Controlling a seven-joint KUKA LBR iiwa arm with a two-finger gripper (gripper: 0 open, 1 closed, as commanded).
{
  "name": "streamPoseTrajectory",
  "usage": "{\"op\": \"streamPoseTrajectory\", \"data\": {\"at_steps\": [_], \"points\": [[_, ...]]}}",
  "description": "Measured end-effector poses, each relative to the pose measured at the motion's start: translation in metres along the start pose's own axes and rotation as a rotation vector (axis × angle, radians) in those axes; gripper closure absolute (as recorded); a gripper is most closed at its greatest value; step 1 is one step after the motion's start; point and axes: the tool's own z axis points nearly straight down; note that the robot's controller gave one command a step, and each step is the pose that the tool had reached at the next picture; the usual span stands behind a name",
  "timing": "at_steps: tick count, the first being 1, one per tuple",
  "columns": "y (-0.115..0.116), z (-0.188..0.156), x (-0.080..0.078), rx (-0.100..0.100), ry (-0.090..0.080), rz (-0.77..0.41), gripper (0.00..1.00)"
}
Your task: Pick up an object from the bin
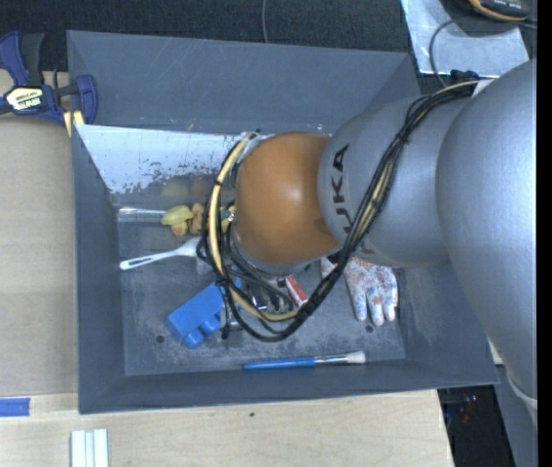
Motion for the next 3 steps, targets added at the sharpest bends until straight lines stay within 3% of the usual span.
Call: {"op": "streamPoseTrajectory", "data": {"at_steps": [1,2,3], "points": [[-0.019,0.056,-0.001,0.000,-0.001,-0.185,0.00],[-0.005,0.056,-0.013,-0.003,-0.010,-0.075,1.00],[-0.006,0.056,-0.013,-0.003,-0.010,-0.075,1.00]]}}
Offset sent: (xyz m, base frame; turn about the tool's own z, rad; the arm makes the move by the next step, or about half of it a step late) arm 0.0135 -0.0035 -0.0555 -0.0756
